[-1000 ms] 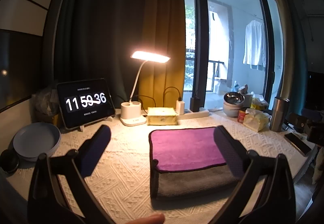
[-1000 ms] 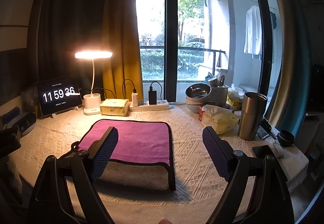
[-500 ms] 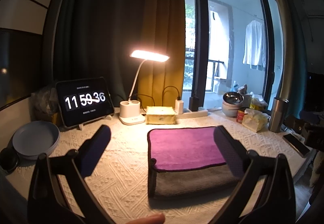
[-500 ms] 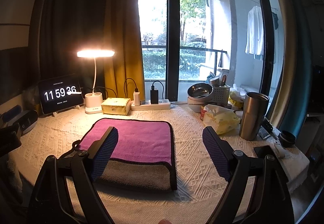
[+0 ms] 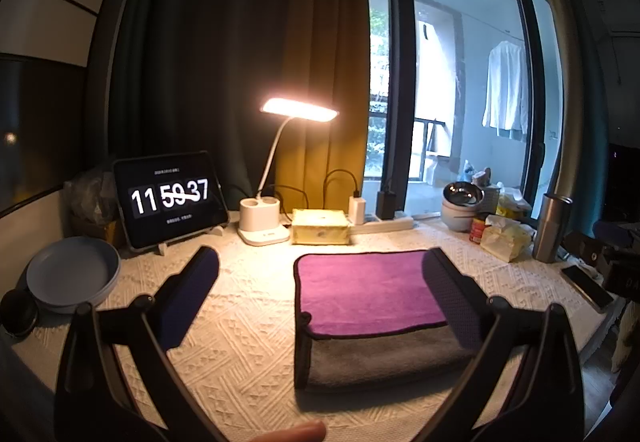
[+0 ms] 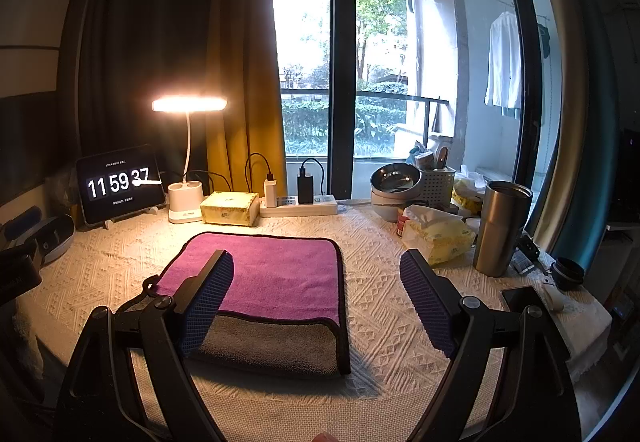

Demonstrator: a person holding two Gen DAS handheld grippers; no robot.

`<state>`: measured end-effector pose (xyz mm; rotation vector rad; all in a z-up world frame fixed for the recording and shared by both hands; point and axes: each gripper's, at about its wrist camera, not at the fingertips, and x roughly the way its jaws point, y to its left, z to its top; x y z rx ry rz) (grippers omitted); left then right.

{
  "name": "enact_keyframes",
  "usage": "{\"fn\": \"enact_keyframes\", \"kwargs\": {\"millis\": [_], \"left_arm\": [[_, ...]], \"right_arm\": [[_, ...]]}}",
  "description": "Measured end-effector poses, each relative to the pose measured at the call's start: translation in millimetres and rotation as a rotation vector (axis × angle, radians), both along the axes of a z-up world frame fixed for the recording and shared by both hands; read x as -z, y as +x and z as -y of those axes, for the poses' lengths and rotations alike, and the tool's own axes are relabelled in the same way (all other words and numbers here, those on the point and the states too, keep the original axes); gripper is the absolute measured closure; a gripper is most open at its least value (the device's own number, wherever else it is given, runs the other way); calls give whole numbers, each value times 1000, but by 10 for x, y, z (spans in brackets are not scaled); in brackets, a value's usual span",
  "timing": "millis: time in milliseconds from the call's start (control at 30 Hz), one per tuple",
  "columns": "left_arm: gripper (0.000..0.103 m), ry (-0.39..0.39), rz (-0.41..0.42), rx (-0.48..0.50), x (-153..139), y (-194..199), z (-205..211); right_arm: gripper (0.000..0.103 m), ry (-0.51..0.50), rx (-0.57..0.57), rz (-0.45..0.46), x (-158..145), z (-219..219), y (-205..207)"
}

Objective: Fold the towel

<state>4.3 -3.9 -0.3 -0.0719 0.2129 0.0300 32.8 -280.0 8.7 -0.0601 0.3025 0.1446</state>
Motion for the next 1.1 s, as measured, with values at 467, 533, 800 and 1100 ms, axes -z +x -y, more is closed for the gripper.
{"fn": "enact_keyframes", "kwargs": {"millis": [467,533,800,1100], "left_arm": [[1,-8,-1,-2,2,11,-15],[1,-3,1,-9,5,9,-15],[1,-8,1,-17,31,-10,-28],[1,-5,5,-23,12,-20,-17]], "right_arm": [[15,1,0,1,9,4,-1],[15,1,1,1,8,3,1],[15,1,1,1,10,2,2],[15,2,1,-1,18,4,0]]}}
